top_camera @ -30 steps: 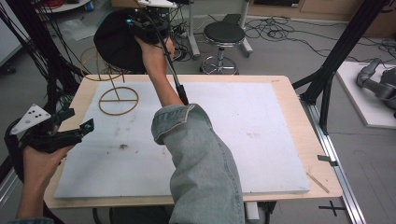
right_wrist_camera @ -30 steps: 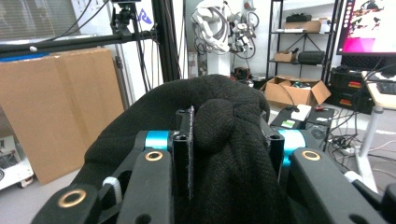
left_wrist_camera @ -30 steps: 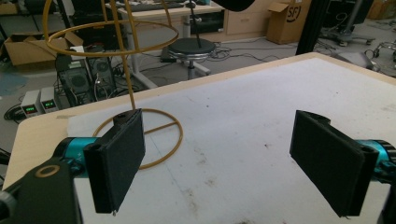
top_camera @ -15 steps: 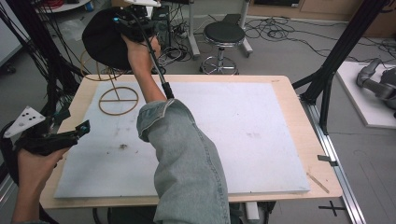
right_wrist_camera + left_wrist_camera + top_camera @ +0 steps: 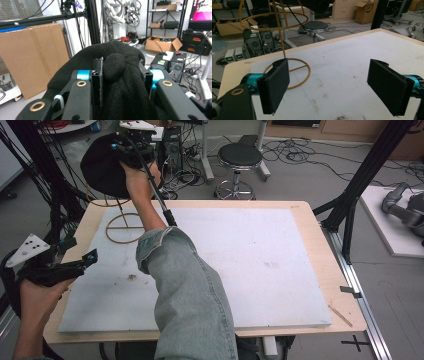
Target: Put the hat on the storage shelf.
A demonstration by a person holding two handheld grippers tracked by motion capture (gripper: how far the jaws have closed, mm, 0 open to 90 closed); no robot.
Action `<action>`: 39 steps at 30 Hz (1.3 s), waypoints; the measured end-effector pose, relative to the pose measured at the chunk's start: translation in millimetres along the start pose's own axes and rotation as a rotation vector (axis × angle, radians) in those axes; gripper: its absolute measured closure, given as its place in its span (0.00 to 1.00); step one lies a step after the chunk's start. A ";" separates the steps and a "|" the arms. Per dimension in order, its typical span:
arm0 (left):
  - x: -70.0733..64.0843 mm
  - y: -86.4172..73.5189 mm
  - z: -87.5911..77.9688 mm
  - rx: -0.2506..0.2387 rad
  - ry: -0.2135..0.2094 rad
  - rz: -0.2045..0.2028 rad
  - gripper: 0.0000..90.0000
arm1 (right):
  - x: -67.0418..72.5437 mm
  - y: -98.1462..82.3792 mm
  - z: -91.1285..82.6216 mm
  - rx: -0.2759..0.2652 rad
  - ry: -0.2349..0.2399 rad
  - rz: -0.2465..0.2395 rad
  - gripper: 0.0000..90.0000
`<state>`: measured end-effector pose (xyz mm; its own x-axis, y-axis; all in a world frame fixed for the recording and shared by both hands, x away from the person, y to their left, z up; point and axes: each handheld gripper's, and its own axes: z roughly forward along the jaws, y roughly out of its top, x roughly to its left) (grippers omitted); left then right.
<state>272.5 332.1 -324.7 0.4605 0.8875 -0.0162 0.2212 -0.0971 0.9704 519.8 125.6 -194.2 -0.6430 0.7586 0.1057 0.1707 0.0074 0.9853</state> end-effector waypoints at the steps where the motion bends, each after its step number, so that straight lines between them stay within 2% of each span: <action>1: -0.3 0.2 0.0 0.001 -0.001 0.002 0.21 | 0.6 -1.0 1.7 0.002 -0.004 0.000 0.73; 5: -0.3 0.3 0.4 0.000 -0.004 0.001 0.21 | 3.8 -5.0 7.9 0.013 0.004 0.008 0.73; 17: -1.0 -0.4 1.8 0.002 -0.008 0.001 0.21 | 20.5 -15.3 25.1 0.034 0.011 -0.019 0.72; 31: -0.6 0.6 0.2 -0.002 -0.012 0.003 0.21 | 25.9 -29.4 39.0 0.086 0.005 -0.031 0.70; 39: -0.3 0.5 -0.3 -0.003 -0.013 0.001 0.20 | 30.8 -39.4 47.3 0.115 0.018 -0.049 0.68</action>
<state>272.2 331.9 -324.2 0.4718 0.8815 -0.0183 0.2179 -0.0964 0.9712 528.6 179.5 -236.1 -0.6656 0.7438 0.0613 0.2229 0.1196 0.9675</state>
